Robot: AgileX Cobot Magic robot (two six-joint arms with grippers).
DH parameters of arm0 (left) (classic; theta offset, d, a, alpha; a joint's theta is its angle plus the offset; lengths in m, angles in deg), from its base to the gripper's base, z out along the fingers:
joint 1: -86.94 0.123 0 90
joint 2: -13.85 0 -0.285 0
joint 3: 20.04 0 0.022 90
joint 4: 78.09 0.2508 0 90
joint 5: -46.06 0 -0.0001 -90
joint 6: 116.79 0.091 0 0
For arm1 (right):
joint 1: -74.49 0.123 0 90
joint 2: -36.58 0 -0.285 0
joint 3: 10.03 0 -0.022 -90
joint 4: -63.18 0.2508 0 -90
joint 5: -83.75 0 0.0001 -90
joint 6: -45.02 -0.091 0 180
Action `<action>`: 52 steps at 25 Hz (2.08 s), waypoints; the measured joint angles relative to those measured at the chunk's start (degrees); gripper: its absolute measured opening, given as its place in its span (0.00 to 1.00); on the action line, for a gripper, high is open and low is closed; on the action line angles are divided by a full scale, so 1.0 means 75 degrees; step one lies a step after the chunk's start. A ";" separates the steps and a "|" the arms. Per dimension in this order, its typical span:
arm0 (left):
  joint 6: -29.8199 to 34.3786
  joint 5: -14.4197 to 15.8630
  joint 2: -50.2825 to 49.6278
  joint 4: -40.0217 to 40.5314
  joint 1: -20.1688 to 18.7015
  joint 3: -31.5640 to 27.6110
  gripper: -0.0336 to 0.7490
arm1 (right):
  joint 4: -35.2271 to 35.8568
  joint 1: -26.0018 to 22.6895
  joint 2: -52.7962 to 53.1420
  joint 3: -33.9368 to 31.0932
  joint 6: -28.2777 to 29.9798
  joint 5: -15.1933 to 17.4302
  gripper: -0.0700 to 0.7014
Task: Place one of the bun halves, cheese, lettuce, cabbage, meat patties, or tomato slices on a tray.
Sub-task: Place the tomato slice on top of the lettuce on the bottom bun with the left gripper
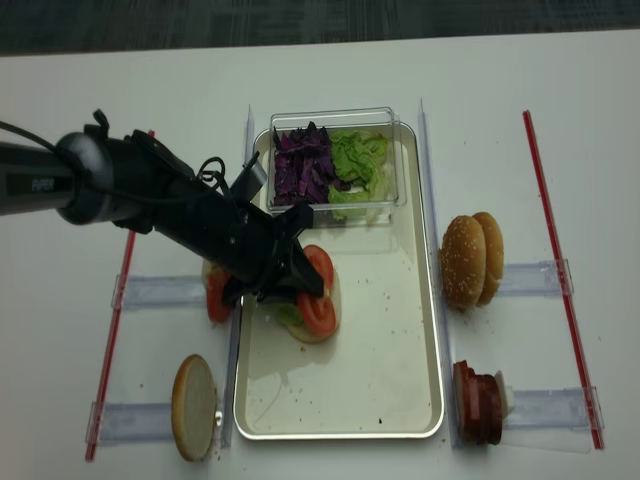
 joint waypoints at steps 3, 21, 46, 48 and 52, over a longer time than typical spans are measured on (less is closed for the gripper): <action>0.0000 0.0015 0.0000 0.0000 0.0000 0.0000 0.27 | 0.0000 0.0000 0.0000 0.0000 0.0000 0.0000 0.26; 0.0000 0.0142 0.0133 0.0000 0.0059 0.0000 0.31 | 0.0000 0.0000 0.0000 0.0000 -0.0014 0.0000 0.26; 0.0063 0.0571 0.0144 0.0140 0.0748 0.0000 0.31 | 0.0000 0.0000 0.0000 0.0000 -0.0014 0.0000 0.26; 0.0066 0.0602 0.0144 0.0140 0.0809 0.0000 0.31 | 0.0000 0.0000 0.0000 0.0000 -0.0014 0.0000 0.26; 0.0066 0.0715 0.0157 0.0140 0.0964 0.0000 0.31 | 0.0000 0.0000 0.0000 0.0000 -0.0014 0.0000 0.26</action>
